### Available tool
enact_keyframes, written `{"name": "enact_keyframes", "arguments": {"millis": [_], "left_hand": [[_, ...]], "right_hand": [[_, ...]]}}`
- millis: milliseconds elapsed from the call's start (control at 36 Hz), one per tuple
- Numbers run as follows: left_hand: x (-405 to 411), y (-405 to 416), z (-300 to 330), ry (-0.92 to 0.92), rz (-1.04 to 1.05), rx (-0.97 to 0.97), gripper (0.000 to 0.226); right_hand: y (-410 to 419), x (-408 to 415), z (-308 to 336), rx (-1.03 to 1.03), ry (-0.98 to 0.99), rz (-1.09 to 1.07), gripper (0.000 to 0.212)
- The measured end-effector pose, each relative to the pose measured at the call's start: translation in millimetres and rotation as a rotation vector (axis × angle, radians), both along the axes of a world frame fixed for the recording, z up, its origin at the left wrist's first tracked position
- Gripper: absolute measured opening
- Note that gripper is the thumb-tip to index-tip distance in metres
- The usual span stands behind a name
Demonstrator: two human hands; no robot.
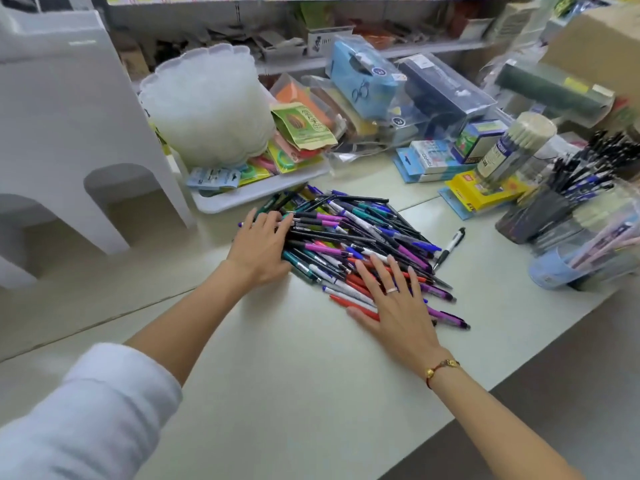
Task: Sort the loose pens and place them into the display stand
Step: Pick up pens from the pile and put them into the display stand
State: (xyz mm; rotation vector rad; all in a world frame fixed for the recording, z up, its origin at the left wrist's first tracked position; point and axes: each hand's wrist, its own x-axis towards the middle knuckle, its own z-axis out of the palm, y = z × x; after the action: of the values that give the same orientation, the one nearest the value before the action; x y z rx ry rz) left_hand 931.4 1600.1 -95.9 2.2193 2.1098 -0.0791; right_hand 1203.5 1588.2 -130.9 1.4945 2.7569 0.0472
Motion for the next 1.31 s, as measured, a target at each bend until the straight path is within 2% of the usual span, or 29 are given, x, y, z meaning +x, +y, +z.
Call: {"name": "enact_keyframes", "arguments": {"millis": [56,222,333,417,528,639,778,861,944,1000,1167,1306], "left_hand": [[4,-6,1,0.013,-0.025,0.050,0.076],[17,-37,-1,0.002,0.042,0.030,0.054],[19,-54,-3,-0.074,0.033,0.060,0.043],[21,-58,-2,-0.172,-0.012,0.098,0.069],[34,-43,7,-0.168,-0.031,-0.019,0.113],[44,-25,16,-0.174,0.052,-0.119,0.125],[39,-5,17,-0.131,0.098,-0.193,0.087],[47,2,21,0.009,0.047,-0.235,0.083],[54,1,18,0.192,-0.009,-0.194,0.071],[53,-4,17,0.250,-0.072,-0.155,0.061],[29,-25,18,0.293,-0.312,-0.110,0.046],[11,-38,17,0.213,-0.275,-0.110,0.037]], "right_hand": [[4,1,0,-0.010,0.010,-0.003,0.073],[5,2,0,-0.016,-0.003,0.004,0.076],[2,0,1,-0.012,0.009,-0.012,0.077],[2,1,1,-0.019,0.007,-0.010,0.078],[4,2,0,-0.015,0.001,-0.005,0.079],[5,2,1,-0.019,0.009,0.001,0.080],[5,1,1,-0.026,0.054,0.005,0.088],[4,0,4,-0.048,0.118,-0.019,0.097],[-2,-1,4,0.006,0.081,-0.025,0.088],[-5,0,2,0.002,0.084,-0.034,0.084],[-6,1,0,-0.021,0.074,-0.035,0.082],[-3,1,3,-0.060,0.066,-0.035,0.085]]}}
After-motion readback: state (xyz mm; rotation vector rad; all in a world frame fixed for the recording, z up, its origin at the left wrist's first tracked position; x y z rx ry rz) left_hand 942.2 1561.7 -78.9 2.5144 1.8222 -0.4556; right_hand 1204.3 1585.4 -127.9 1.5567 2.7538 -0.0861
